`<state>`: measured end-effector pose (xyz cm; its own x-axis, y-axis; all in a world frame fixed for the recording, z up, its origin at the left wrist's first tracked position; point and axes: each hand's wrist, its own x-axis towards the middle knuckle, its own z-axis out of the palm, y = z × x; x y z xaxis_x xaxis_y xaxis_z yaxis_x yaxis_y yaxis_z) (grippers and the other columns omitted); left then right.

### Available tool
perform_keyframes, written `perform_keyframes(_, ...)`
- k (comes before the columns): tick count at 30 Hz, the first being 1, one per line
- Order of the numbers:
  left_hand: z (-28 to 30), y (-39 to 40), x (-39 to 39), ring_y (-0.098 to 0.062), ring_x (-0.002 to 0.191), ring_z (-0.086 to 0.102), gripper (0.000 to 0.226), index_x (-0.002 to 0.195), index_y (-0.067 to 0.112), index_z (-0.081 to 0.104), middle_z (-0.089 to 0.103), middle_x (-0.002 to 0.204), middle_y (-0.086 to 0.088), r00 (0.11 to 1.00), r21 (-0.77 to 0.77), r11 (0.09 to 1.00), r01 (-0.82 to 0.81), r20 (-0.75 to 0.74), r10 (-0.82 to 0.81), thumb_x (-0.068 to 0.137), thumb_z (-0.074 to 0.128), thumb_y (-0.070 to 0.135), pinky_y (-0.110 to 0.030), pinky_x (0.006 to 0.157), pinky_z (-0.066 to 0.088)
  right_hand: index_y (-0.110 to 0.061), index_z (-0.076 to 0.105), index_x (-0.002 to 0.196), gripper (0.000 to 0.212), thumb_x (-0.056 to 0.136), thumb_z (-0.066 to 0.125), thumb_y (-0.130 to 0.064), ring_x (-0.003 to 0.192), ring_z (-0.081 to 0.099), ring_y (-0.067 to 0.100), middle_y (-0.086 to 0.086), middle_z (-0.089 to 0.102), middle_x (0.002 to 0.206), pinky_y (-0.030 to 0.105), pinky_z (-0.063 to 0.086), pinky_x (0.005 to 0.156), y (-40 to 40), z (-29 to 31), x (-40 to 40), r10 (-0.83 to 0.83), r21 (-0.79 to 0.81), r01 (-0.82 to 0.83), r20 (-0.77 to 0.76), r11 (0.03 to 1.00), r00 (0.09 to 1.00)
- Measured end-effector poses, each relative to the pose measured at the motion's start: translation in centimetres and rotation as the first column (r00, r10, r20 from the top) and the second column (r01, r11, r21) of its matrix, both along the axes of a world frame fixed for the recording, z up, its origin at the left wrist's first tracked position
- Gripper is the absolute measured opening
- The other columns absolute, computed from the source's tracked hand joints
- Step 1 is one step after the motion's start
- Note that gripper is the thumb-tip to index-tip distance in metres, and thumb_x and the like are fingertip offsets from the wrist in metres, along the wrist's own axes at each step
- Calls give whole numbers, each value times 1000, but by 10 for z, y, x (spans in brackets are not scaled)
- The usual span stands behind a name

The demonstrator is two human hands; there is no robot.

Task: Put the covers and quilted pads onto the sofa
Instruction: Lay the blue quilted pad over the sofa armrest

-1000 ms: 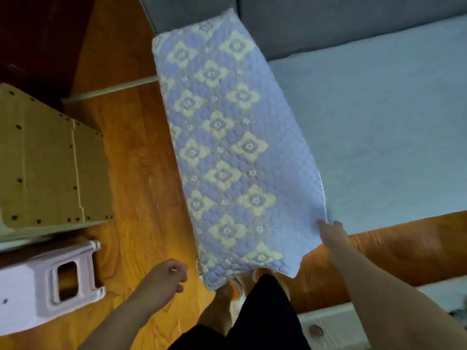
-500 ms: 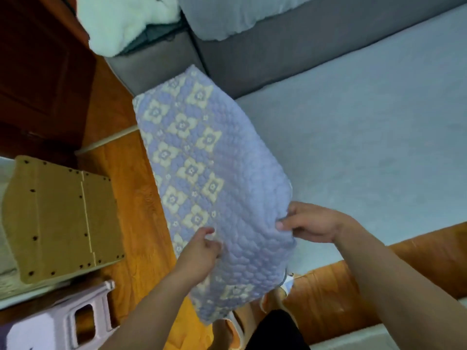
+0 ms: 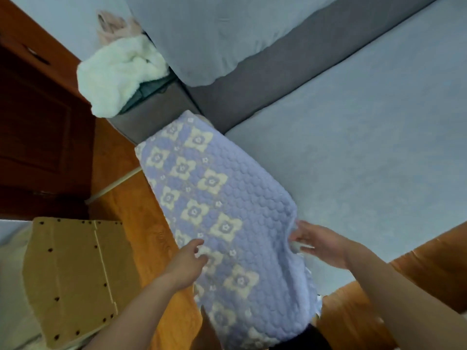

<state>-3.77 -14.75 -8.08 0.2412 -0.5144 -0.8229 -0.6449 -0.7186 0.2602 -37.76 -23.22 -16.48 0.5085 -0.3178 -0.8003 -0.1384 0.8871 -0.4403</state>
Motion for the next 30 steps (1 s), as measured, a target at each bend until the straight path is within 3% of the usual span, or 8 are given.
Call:
perform_keyframes(6,-49,-103,105,-22,114,58,53,154,27,33,35,156,-4,964,-237,939,247,159,-214,104,52,28,-35,84,52,1,53,125,71,91,55,-61,94,67,37,24,65,114,47,55,81,-60,-74,29,-473,206,581,-403,787,784)
perform_keyframes(14,-136,-242,187,-29,133,35,81,156,40,12,17,146,3,848,-243,813,530,155,-506,94,65,47,-43,111,39,2,73,112,61,92,53,-52,95,73,35,22,72,112,48,61,80,-145,-41,137,-358,135,374,-128,917,925)
perform_keyframes(18,-143,-251,204,-25,126,45,53,141,40,41,32,140,-2,941,-346,908,236,-154,-303,96,68,31,-40,103,45,-8,77,102,46,64,91,-30,85,73,24,14,75,100,36,60,80,-125,32,192,-383,-234,417,177,878,906)
perform_keyframes(20,-142,-252,219,-18,99,58,29,129,35,57,55,121,-1,902,-268,958,-104,-432,-23,101,59,28,-33,81,49,-15,78,88,14,77,85,-20,79,67,8,-5,74,88,25,56,77,-97,64,215,-34,-409,81,119,909,992)
perform_keyframes(23,-142,-251,242,-18,91,60,53,137,19,57,67,113,-2,637,-17,889,-458,-704,315,102,40,56,-32,76,43,-20,68,82,6,88,69,-18,73,64,9,-11,65,77,24,45,65,-54,47,234,571,-487,-784,-541,385,617)
perform_keyframes(26,-145,-249,246,-23,113,59,75,139,25,55,68,127,-6,491,79,801,-593,-754,437,95,22,76,-35,88,42,-20,66,72,24,60,85,-28,73,65,21,2,65,80,30,37,58,-41,11,241,273,-218,-973,-943,-79,189)
perform_keyframes(28,-144,-250,240,-21,115,59,80,140,28,55,67,128,-5,528,40,808,-588,-737,421,91,22,81,-35,91,42,-16,68,94,47,81,69,-61,106,58,20,3,63,110,28,47,83,-45,2,246,498,-337,-930,-788,143,362)
perform_keyframes(30,-143,-249,234,-18,100,60,77,138,26,57,68,122,-5,551,13,806,-591,-724,415,91,31,80,-30,76,41,-17,72,102,76,82,42,-84,109,60,21,1,66,116,29,50,91,-49,3,254,529,-281,-643,-386,713,756)
